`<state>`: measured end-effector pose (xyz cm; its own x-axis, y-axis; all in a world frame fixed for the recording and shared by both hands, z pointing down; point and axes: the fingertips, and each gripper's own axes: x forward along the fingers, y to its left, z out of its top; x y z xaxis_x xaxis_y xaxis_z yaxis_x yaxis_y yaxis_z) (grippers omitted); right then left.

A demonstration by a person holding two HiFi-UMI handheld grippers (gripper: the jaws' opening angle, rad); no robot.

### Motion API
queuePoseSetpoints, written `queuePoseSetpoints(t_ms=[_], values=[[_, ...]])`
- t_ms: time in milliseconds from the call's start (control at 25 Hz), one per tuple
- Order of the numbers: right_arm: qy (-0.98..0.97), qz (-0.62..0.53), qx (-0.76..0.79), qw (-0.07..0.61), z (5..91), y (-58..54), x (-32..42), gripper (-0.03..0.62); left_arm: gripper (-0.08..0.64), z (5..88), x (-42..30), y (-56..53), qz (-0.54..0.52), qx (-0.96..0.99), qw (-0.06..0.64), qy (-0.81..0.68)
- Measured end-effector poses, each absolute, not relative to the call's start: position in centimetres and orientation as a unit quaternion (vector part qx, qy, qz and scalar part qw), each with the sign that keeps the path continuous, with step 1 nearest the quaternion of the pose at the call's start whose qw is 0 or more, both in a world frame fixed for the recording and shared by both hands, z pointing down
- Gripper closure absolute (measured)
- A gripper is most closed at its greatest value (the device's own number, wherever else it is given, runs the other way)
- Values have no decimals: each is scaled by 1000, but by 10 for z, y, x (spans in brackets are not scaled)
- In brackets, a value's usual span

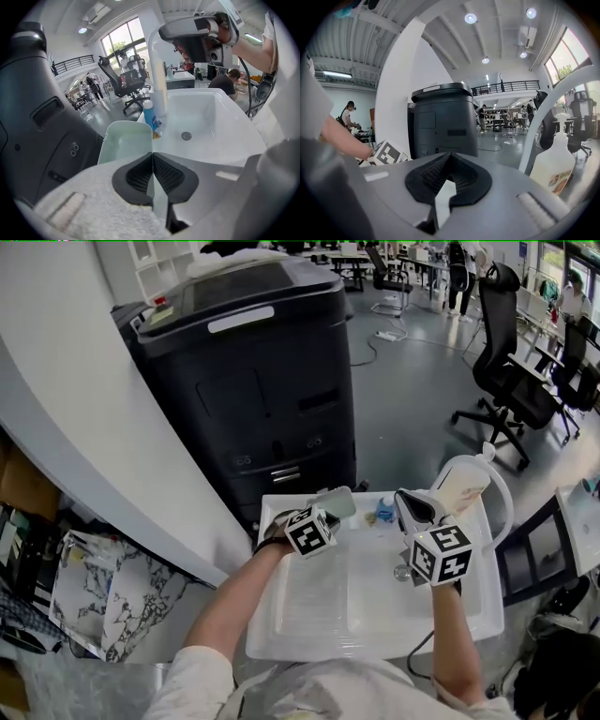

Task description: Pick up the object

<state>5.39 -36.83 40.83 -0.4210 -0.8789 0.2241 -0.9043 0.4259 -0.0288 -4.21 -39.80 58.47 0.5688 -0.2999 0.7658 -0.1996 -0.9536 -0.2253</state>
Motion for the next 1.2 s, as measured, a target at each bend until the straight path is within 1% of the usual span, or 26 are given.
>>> queuePoseSetpoints(t_ms=[960,1200], values=[[-862,44,501,65,377,-367,38,589,550,473,-83,-406,-281,-901,3,329],[-862,40,502,60,371,-368,39,589,551,447,-93,-405,-235,-899,6,370]])
